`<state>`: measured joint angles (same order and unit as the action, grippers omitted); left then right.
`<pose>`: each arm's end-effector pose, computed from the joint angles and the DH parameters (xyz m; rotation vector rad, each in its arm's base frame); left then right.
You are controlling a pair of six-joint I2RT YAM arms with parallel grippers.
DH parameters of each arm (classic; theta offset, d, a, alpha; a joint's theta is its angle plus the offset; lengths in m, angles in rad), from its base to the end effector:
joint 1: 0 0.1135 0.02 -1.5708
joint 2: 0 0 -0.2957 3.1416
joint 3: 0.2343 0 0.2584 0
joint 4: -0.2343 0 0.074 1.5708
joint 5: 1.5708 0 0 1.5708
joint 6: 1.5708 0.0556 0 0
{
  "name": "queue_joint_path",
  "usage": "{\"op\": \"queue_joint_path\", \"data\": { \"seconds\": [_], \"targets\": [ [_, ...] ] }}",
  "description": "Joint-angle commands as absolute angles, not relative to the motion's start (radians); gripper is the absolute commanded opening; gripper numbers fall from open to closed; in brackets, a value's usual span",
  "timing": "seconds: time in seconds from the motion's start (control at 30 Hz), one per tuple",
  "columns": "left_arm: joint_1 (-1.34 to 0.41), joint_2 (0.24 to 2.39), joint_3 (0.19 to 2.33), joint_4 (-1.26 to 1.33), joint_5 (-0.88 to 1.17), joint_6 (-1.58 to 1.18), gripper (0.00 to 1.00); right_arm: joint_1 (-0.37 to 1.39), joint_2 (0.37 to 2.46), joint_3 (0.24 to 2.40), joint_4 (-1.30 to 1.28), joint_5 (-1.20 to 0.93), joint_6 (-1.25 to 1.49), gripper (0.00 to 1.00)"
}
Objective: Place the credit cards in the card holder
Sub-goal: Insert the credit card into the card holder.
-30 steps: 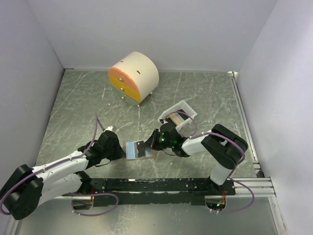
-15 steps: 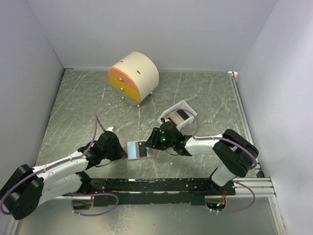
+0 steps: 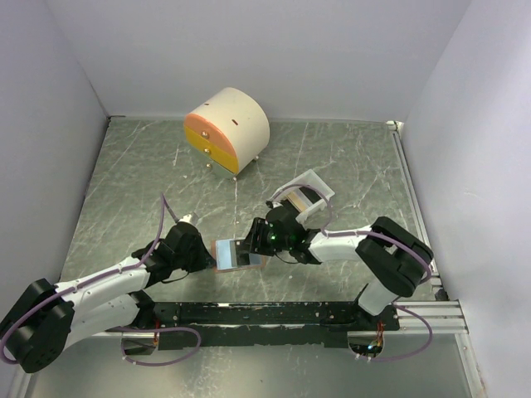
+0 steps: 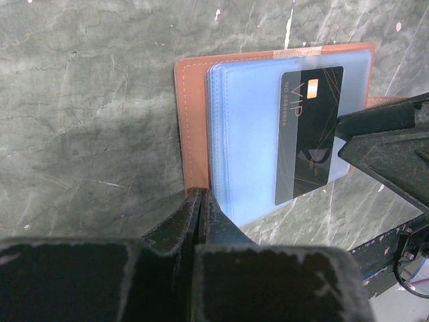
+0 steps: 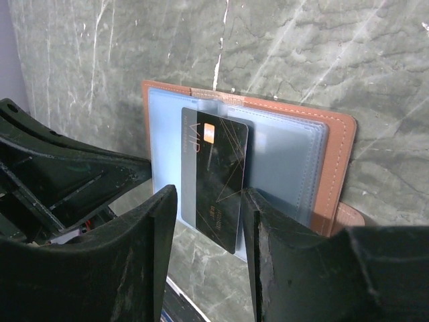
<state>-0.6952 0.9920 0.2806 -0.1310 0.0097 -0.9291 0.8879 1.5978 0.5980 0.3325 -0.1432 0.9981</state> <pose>0.1333 -0.1119 0.1457 -0.2934 2.5381 -0.7154 0.1930 0.2499 0.1502 0.0509 2.5046 1.0886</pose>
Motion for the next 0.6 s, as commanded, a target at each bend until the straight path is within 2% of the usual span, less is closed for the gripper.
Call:
{"op": "queue_joint_path", "data": {
  "seconds": [0.0,0.57],
  "targets": [
    [-0.692,1.000,0.265,-0.119,0.043,-0.931,0.07,0.897,1.628,0.624,0.328,-0.150,0.977,0.44],
    [-0.693,0.993,0.275,-0.134,0.035,-0.924,0.07,0.949,1.702,0.689,0.347,-0.174,0.975,0.39]
  ]
}}
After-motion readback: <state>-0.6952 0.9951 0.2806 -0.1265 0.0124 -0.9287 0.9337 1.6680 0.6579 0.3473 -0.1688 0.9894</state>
